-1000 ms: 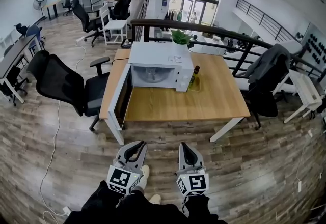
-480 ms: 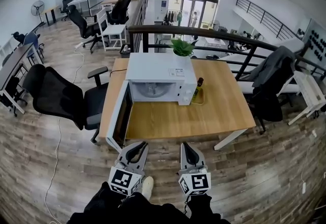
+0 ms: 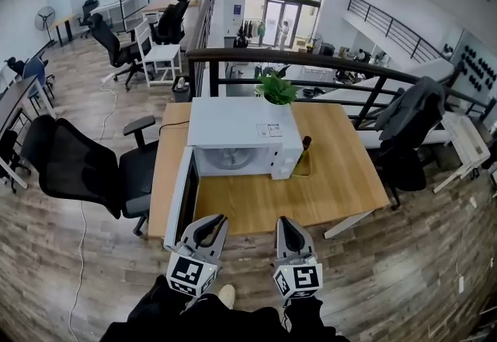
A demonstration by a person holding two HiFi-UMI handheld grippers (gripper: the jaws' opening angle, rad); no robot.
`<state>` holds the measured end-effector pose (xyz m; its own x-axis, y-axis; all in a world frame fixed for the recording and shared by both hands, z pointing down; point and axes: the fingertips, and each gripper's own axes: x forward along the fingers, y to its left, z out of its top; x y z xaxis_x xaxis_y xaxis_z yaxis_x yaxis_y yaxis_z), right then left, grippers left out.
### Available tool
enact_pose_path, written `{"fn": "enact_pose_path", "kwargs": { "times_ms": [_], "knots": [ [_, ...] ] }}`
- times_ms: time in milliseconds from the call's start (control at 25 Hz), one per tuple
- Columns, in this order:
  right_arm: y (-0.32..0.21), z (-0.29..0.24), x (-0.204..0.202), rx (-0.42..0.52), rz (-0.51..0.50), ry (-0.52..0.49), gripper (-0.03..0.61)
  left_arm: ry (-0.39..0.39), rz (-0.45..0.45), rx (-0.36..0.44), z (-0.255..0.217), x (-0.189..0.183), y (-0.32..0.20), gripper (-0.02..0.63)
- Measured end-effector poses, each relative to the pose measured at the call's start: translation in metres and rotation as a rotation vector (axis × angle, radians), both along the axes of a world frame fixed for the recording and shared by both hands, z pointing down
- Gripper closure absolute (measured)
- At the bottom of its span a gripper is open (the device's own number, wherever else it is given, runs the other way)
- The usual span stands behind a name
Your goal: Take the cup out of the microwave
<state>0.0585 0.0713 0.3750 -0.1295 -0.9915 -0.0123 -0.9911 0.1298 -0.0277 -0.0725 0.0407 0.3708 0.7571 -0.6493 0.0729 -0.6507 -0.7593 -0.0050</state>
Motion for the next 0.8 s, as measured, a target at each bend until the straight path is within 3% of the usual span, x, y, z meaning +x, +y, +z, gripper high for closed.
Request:
{"fn": "enact_pose_path", "kwargs": {
  "times_ms": [440,800],
  "knots": [
    [-0.054,0.022,0.02,-0.041,0.028,-0.011,0.563,-0.012,0.023,-0.053,0.029,0.02,-0.058,0.569],
    [-0.135,0.07,0.05,-0.117,-0.057,-0.043,0.563,-0.025,-0.072,-0.117,0.072,0.048,-0.132,0.569]
  ]
}}
